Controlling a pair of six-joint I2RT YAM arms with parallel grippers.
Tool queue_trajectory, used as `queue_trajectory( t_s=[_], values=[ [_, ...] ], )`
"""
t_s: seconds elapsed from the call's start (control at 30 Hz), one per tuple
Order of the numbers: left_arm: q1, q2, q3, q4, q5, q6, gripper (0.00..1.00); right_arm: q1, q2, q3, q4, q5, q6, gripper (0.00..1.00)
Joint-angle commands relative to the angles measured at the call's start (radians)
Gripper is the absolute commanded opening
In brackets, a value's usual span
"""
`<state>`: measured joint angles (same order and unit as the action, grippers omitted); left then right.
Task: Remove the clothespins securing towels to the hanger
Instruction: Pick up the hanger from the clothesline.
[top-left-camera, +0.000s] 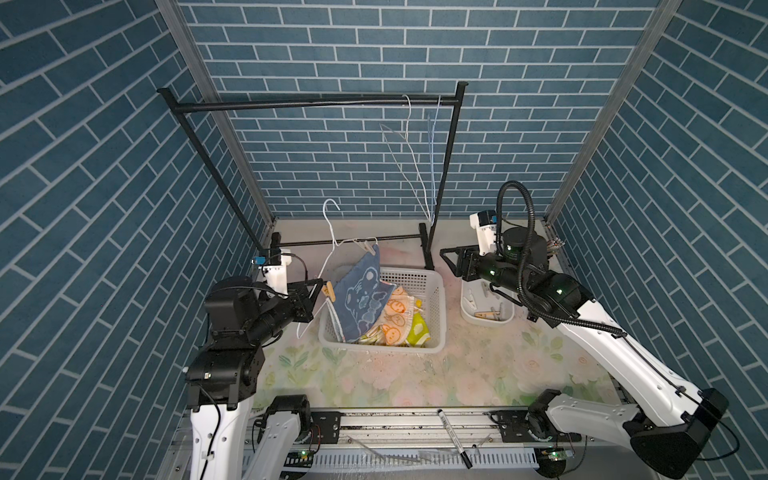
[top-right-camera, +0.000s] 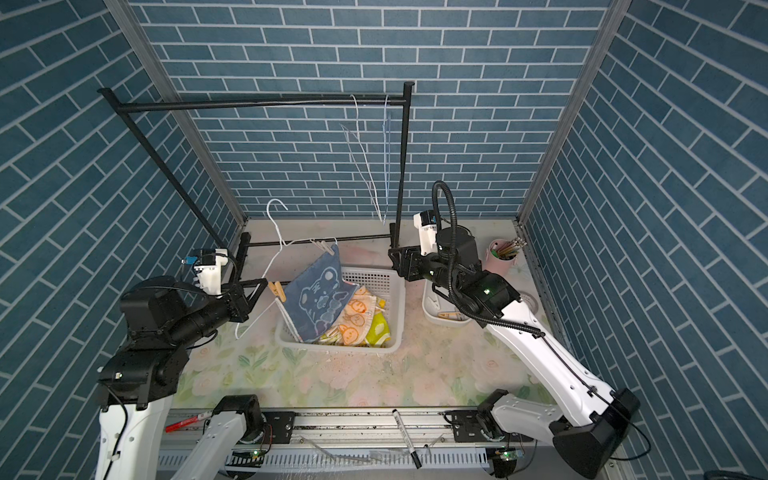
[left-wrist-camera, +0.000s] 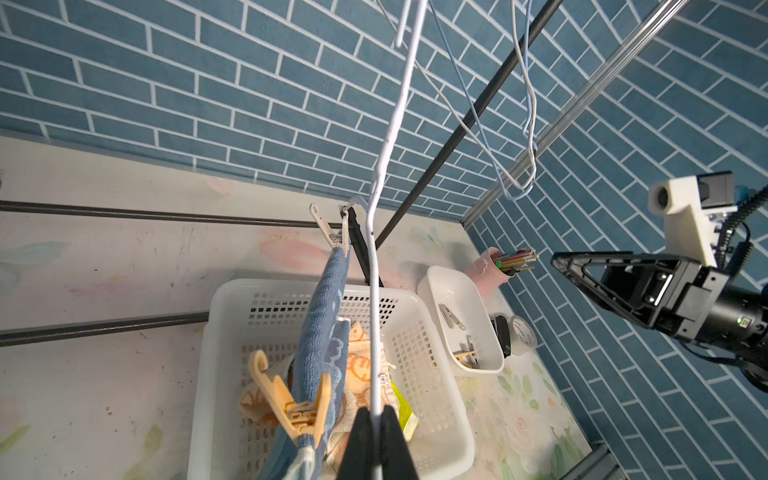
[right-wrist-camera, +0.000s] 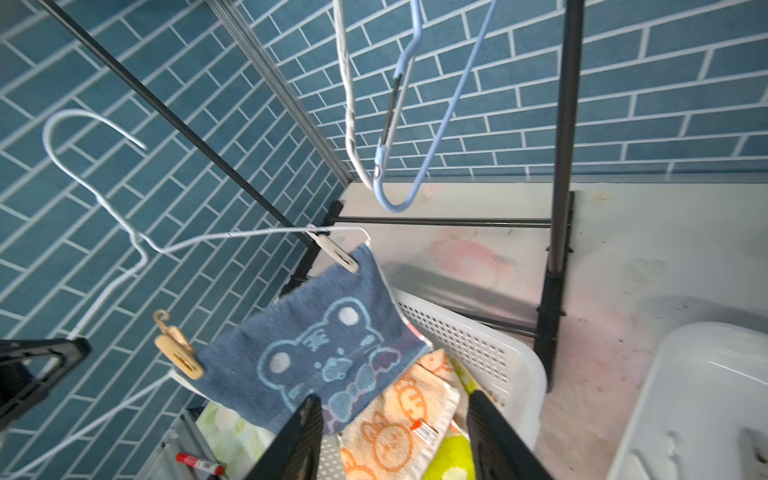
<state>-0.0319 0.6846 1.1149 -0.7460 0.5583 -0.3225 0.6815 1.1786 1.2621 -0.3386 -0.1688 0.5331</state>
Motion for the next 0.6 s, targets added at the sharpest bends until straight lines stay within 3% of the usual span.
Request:
queue_trajectory(
  t_s=[0.0, 0.13, 0.27, 0.57],
  values=[
    [-0.13, 0.029, -0.004, 0.088, -0.137, 0.028, 0.0, 0.0, 0.029, 0.026, 0.08, -0.081, 0.129, 0.57],
    [-0.324, 0.087, 0.007, 0.099, -0.347, 0.071, 0.0, 0.006, 0.047, 0.007, 0.163, -0.095, 0.229, 0.59],
    [-0.476, 0.115, -0.037, 0.179, -0.49, 0.056, 0.0, 0.049, 0.057, -0.027, 0.266, -0.061, 0.328, 0.61],
    [-0.701, 0.142, -0.132, 0.358, -0.694, 0.01, 0.0, 0.201, 0.135, -0.066, 0.421, 0.131, 0.507, 0.61]
  ],
)
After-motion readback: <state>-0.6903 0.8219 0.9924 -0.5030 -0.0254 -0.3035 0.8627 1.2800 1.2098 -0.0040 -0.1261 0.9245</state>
